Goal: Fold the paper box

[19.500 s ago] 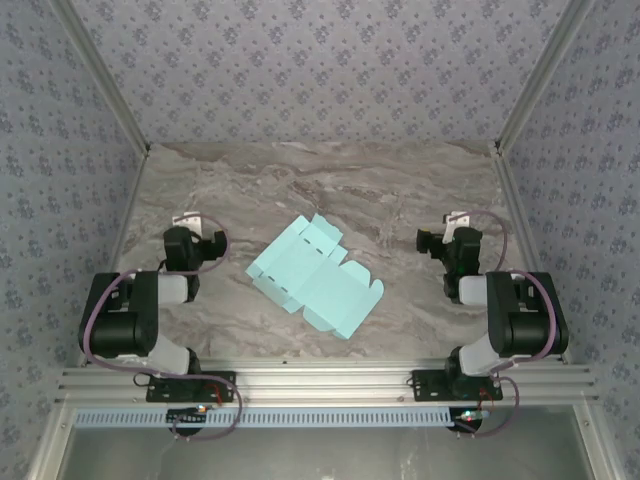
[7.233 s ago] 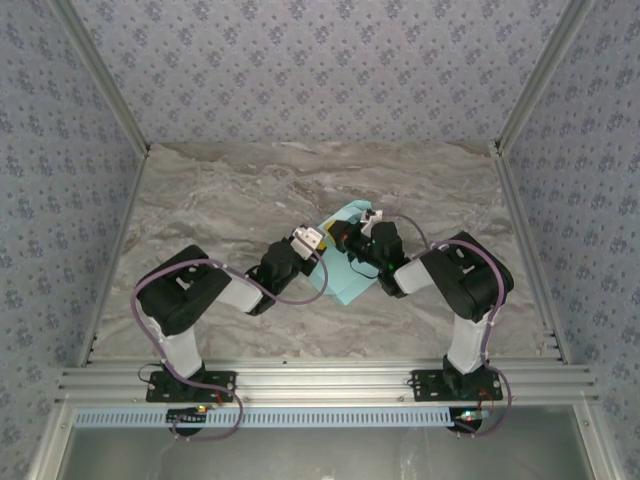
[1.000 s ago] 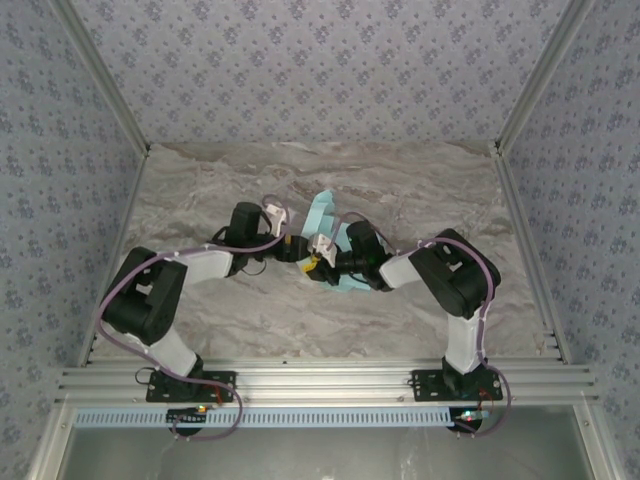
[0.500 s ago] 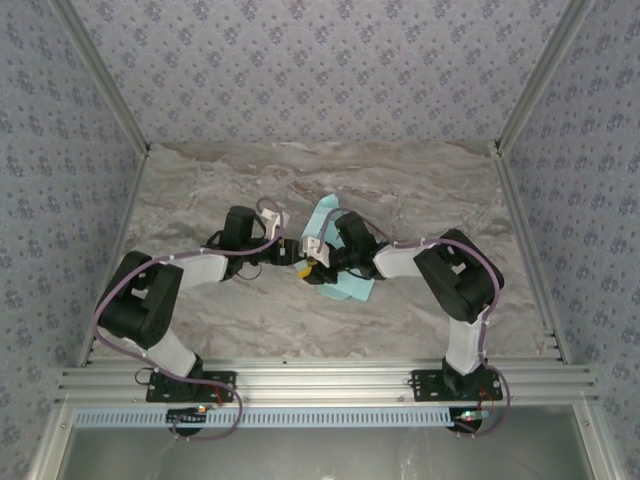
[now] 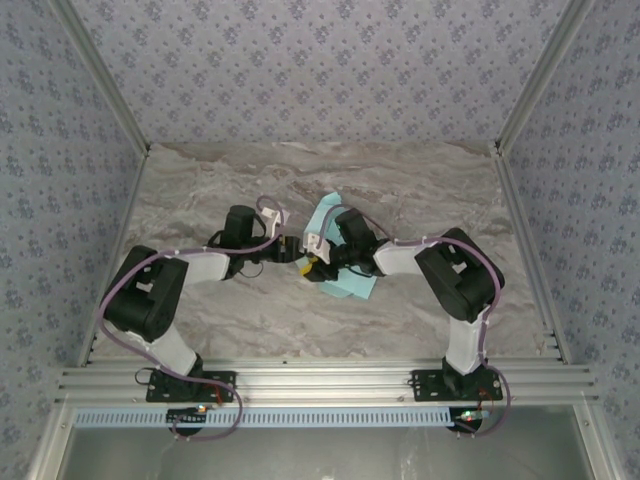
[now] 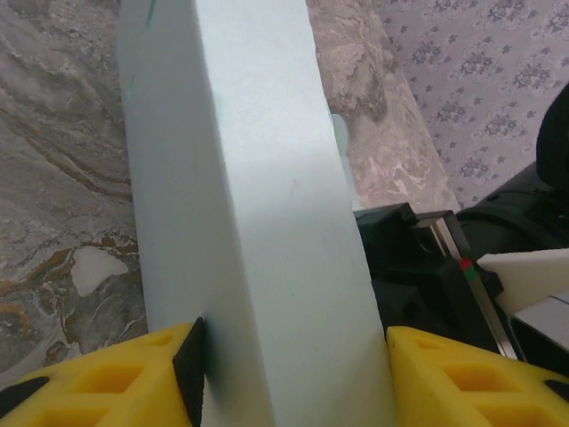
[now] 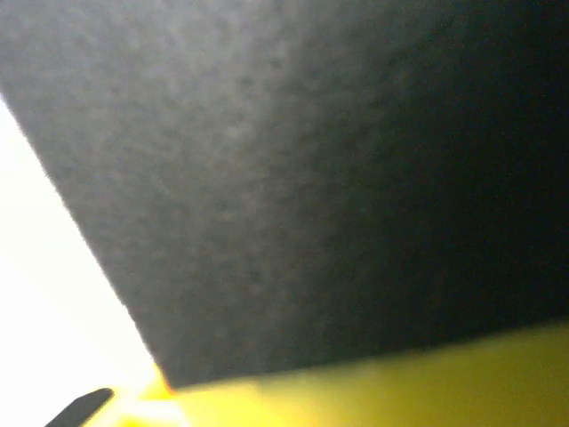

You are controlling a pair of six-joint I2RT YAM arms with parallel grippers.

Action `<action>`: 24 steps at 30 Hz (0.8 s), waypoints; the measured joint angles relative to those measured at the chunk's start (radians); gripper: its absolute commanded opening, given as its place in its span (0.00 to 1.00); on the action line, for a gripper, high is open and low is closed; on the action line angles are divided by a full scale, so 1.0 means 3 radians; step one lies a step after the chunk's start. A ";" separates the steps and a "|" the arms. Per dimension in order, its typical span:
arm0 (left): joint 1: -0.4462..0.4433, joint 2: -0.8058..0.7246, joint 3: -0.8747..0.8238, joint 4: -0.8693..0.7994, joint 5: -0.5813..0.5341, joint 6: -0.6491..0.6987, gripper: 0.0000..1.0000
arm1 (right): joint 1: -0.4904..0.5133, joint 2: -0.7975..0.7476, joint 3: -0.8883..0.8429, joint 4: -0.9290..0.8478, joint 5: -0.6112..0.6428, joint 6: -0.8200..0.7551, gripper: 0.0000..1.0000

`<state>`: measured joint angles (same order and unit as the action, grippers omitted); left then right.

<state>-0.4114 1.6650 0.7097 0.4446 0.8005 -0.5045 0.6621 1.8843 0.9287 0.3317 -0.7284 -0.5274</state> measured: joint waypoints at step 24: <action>-0.0048 0.0004 -0.0009 0.0248 -0.0416 -0.0281 0.57 | 0.0509 -0.2308 -0.0824 -0.0590 0.2770 0.5118 0.55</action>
<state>-0.4259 1.6661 0.7071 0.5190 0.6758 -0.5888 0.8146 1.1919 0.6815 0.1547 0.1024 1.0080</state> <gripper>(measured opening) 0.568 0.550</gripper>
